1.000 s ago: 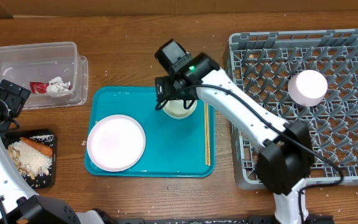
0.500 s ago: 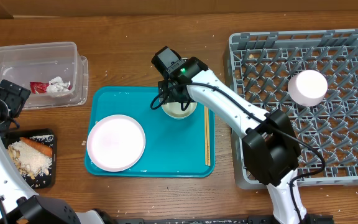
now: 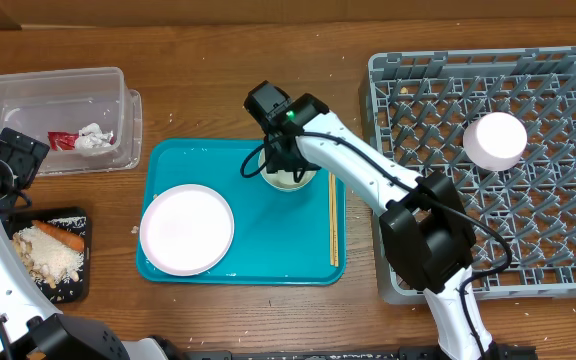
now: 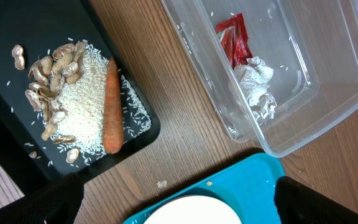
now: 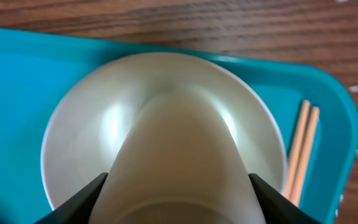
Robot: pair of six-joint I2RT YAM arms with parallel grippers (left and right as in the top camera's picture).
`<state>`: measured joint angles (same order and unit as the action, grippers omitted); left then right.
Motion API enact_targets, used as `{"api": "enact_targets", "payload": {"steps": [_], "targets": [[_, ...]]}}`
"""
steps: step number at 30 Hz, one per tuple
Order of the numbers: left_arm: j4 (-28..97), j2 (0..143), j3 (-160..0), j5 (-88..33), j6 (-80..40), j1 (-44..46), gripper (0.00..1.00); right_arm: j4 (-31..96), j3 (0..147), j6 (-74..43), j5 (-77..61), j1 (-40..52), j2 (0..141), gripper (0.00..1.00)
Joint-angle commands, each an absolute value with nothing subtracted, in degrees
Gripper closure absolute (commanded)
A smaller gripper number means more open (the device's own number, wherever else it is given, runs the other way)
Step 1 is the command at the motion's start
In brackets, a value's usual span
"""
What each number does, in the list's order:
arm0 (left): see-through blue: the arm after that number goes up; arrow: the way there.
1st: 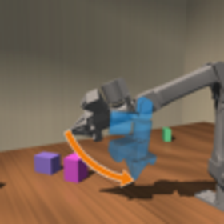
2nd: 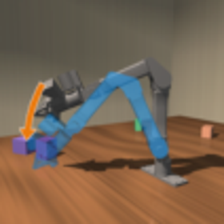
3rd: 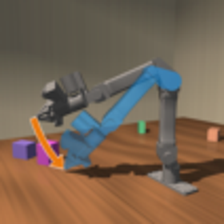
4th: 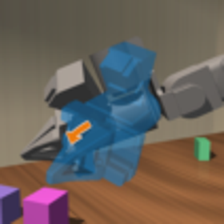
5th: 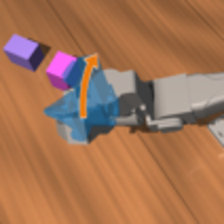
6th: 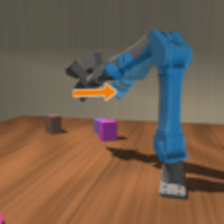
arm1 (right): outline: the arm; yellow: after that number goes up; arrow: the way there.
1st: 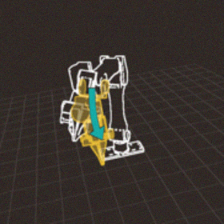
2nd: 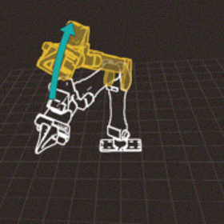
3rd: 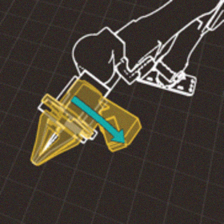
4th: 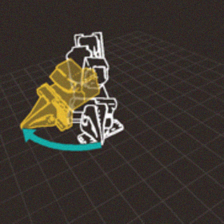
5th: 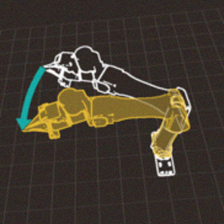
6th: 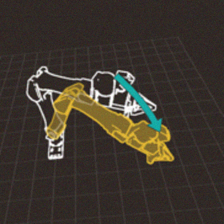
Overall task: Sort waste into correct bins and load items into the dishwasher
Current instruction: 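Move the right gripper back over the white cup on the tray, then grasp the white cup and carry it toward the dish rack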
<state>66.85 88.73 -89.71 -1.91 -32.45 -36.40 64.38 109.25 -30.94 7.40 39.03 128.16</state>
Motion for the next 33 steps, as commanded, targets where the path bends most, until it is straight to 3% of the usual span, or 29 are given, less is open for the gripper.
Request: {"api": "enact_targets", "payload": {"steps": [1,11,16,19,20,25,33], "targets": [[66.85,88.86,-90.02,-1.48,-31.92,-36.34,0.00,65.89,113.56,-31.16,8.14,38.11,124.27,0.43],[66.85,88.86,-90.02,-1.48,-31.92,-36.34,0.00,78.08,123.66,-29.93,8.16,28.32,111.42,0.44],[66.85,88.86,-90.02,-1.48,-31.92,-36.34,0.00,81.76,124.22,-29.08,10.90,14.50,102.87,0.39],[66.85,88.86,-90.02,-1.48,-31.92,-36.34,0.00,83.57,124.22,-27.57,10.83,3.77,99.81,0.38],[66.87,88.86,-90.02,-1.48,-31.92,-36.34,0.00,84.66,124.22,-26.94,10.66,-3.66,99.11,0.38],[66.85,88.86,-90.02,-1.48,-31.92,-36.34,0.00,84.84,122.45,-27.31,8.45,-19.88,100.01,0.37],[66.85,88.86,-90.02,-1.48,-31.94,-36.34,0.00,78.78,109.56,-28.77,5.10,-31.03,103.00,0.36]]}}
